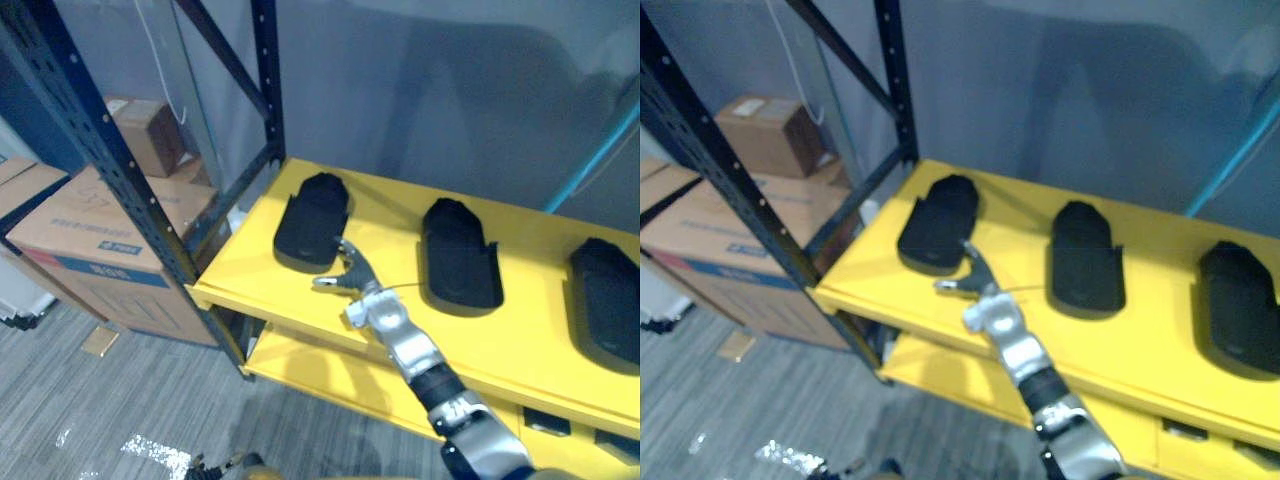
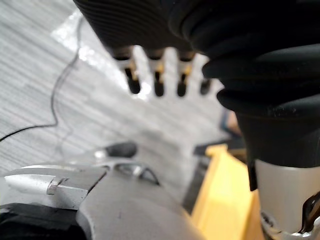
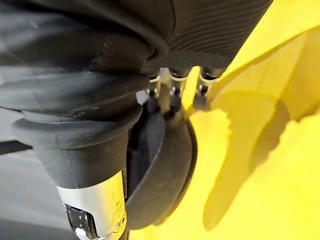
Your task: Walk over and take plastic housings, then place them on the shelf
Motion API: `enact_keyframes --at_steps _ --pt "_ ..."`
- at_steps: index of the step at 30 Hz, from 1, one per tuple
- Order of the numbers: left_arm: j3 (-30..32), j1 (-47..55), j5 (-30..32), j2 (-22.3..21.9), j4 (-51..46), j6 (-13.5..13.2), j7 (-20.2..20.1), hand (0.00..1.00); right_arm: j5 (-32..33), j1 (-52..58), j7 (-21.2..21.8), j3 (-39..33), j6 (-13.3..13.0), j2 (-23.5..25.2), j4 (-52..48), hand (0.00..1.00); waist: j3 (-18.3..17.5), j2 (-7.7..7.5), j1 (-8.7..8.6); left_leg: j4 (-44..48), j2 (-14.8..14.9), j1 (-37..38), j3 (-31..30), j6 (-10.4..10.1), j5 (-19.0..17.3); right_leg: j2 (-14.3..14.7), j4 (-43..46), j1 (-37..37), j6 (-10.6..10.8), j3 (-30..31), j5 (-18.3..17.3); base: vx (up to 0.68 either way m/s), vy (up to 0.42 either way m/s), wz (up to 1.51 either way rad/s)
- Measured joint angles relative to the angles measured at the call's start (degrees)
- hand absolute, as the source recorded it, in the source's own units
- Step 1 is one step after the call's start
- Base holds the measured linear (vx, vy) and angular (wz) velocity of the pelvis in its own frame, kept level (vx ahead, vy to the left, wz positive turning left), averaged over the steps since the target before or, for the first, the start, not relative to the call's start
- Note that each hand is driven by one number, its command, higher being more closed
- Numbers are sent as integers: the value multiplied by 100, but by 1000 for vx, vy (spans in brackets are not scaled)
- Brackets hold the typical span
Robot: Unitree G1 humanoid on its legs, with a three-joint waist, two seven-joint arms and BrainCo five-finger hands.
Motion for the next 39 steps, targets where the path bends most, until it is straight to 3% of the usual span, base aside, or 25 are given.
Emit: enact_keyframes --at_steps 5,7,9,13,15,19,24,28,35,39 --pt "-6 12 -5 0 -2 -48 2 0 -720 -3 -1078 -97 -442 -80 -344 0 -7 -8 0 2 47 -23 16 -8 74 9 140 -131 -3 154 1 -9 2 -5" --pt "-24 18 -8 11 -1 -68 2 0 -1099 -18 -1663 -395 -900 -126 -907 0 -21 -14 -13 2 126 -119 7 -5 161 79 167 -224 -21 161 -3 -57 -32 2" --pt "-41 36 -67 17 9 -72 6 0 -1447 -74 -1981 -537 -1164 -237 -1315 0 -21 -14 -49 1 212 -160 -9 -34 236 170 167 -250 -73 161 -29 -77 -57 5" --pt "-119 110 -167 23 18 -90 2 0 -1708 -93 -2264 -951 -1263 -742 -2170 0 -82 32 -154 -1 400 -252 -37 -20 339 320 158 -319 -98 162 -37 -104 -52 2" --pt "-119 137 -167 23 18 -114 -4 0 -1686 4 -2260 -1308 -1223 -1088 -2375 0 -101 20 -168 -1 433 -244 -35 -16 333 350 127 -323 -100 173 -35 -139 -15 -1" --pt "-112 291 -165 72 16 -129 -23 0 -1057 660 -2062 -2286 -993 -1633 -2763 0 -184 -75 -274 -1 413 -251 -1 -17 332 336 61 -355 -84 244 -12 -65 18 -4" --pt "-99 501 -163 123 17 -243 -43 0 -452 1697 -1774 -3223 -809 -1707 -2634 0 -255 -174 -427 -1 398 -208 182 -8 336 334 -63 -415 -65 443 122 35 18 -20" --pt "-99 533 -165 119 14 -249 -51 0 -184 1881 -1606 -3489 -820 -1710 -2342 0 -254 -170 -548 -1 401 -207 209 7 349 341 -72 -422 -49 446 139 58 1 -6" --pt "-88 533 -165 107 -100 -243 -79 0 81 1976 -1068 -3500 -809 -1643 -1983 0 -262 -147 -540 0 293 -199 258 27 292 277 -128 -391 7 418 170 52 13 0" --pt "63 535 -164 41 -116 -236 -79 0 276 2078 -604 -3487 -675 -1573 -1917 0 -255 -124 -524 0 172 -185 228 66 242 166 -131 -331 37 350 163 46 31 7"
